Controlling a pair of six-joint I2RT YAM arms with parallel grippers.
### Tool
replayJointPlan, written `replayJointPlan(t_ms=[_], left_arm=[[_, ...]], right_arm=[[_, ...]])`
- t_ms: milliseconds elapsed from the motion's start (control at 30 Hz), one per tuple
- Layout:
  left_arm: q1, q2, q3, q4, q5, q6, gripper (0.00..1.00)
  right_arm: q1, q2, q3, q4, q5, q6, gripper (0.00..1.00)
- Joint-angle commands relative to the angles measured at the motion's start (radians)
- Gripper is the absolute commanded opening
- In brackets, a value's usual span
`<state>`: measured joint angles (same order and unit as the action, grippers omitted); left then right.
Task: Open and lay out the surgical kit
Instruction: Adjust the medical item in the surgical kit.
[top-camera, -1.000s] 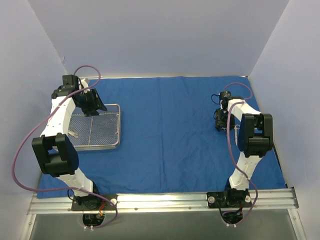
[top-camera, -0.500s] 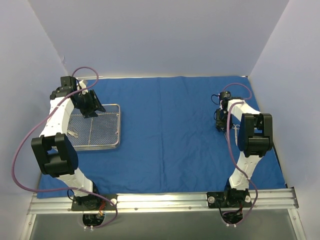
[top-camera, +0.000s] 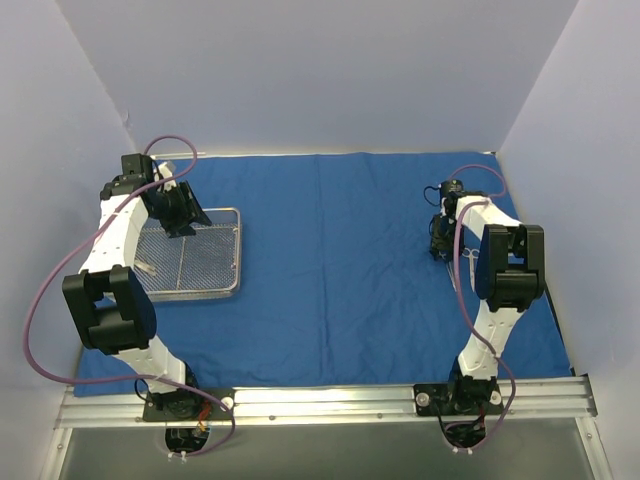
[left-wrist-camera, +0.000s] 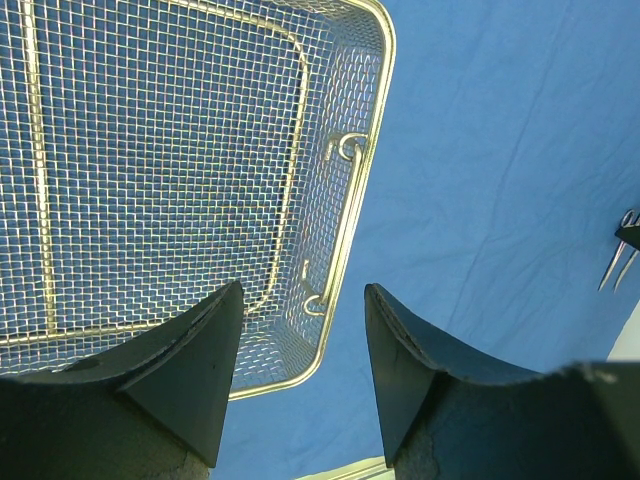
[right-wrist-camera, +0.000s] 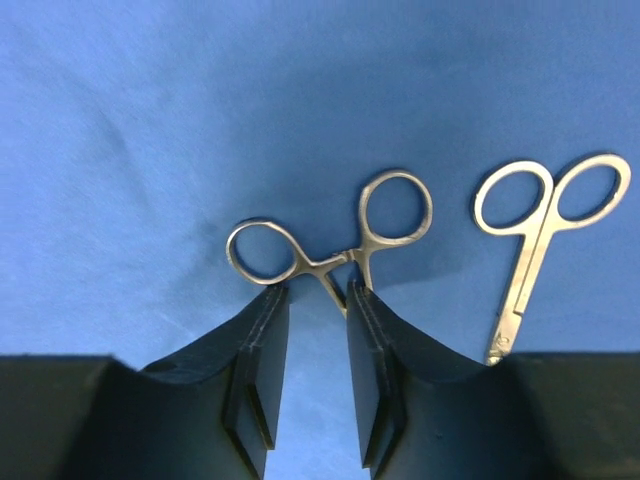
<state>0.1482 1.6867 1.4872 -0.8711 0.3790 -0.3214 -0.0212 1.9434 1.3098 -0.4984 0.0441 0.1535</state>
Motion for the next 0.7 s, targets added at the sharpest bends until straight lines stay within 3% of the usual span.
replayJointPlan(t_ms=[0, 300, 467, 567, 600, 667], left_arm=[[0.010, -0.025, 0.001, 0.011, 0.026, 0.004, 0.61], [0.010, -0.025, -0.007, 0.011, 0.032, -0.002, 0.61], [0.010, -0.021, -0.002, 0.012, 0.034, -0.004, 0.61], [0.010, -0.019, -0.004, 0.014, 0.028, -0.004, 0.61], [0.010, -0.019, -0.004, 0.015, 0.029, -0.004, 0.61], [0.011, -0.019, -0.004, 0.014, 0.020, -0.002, 0.61]], right_arm=[[-0.002, 0.011, 0.034, -0.026, -0.023, 0.029, 0.32], [-0.008, -0.054, 0.071, -0.075, -0.013, 0.041, 0.40], [-0.035, -0.083, 0.048, -0.083, 0.020, 0.052, 0.39], [-0.080, -0.124, -0.004, -0.063, 0.014, 0.080, 0.22], [-0.115, -0.130, -0.018, -0.055, 0.004, 0.087, 0.10], [-0.138, -0.141, -0.041, -0.058, -0.007, 0.090, 0.00]])
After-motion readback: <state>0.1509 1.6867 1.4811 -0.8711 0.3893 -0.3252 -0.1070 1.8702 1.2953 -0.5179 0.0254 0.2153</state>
